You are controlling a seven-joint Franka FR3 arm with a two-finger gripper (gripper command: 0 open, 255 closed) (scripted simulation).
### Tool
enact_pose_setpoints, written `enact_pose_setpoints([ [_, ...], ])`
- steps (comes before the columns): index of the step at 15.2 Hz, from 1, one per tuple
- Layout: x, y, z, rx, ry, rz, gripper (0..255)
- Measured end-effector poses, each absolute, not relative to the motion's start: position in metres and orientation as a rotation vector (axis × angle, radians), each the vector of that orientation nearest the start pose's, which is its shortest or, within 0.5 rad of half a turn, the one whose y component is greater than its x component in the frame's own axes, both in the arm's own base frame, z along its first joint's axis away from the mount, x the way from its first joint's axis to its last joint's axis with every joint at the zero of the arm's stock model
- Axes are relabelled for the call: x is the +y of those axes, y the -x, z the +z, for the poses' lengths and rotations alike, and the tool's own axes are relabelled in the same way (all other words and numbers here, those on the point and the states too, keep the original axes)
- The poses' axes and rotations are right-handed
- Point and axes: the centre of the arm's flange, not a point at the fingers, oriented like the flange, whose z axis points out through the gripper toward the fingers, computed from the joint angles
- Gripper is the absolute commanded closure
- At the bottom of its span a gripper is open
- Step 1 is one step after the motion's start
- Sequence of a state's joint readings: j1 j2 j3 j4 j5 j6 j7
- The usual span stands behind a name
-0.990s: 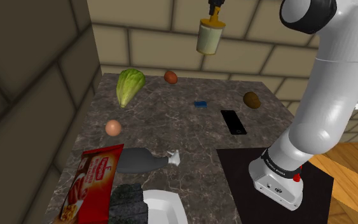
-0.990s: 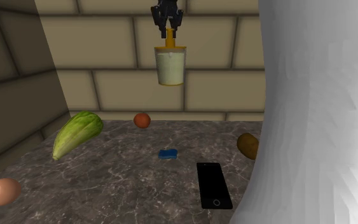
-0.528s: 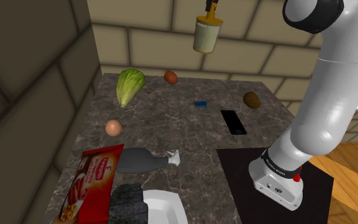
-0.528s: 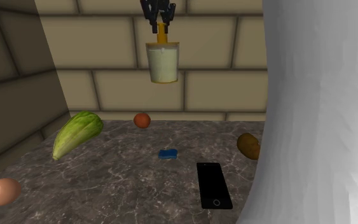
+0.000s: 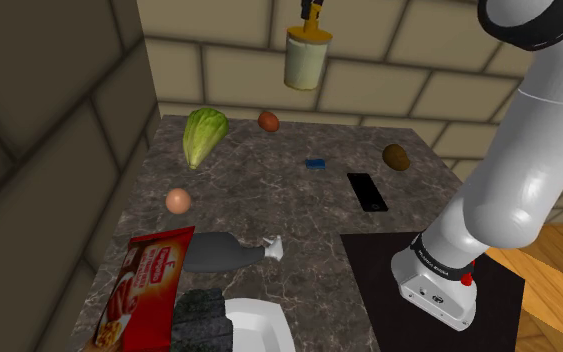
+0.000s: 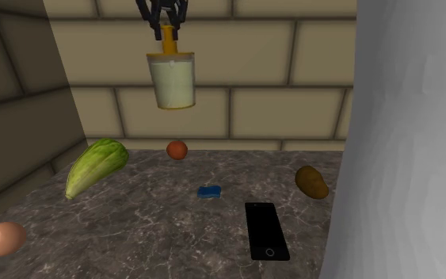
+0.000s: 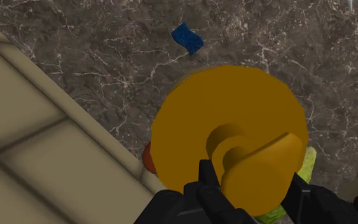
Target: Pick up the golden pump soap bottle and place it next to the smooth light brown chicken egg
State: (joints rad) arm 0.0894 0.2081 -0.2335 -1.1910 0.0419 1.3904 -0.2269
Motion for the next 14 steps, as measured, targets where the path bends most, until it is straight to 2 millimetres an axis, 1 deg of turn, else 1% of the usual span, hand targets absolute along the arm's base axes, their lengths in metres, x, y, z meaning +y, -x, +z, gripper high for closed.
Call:
enact_pose_setpoints([
  [2,-0.036,-0.59,0.665,-0.15,3.144,0.007,255],
  [4,-0.011,-0.586,0.668,-0.15,3.144,0.007,255],
  [7,0.032,-0.584,0.667,-0.15,3.145,0.008,255],
  [11,0.081,-0.583,0.667,-0.149,3.145,0.008,255],
  [14,0.124,-0.583,0.667,-0.15,3.144,0.007,255],
])
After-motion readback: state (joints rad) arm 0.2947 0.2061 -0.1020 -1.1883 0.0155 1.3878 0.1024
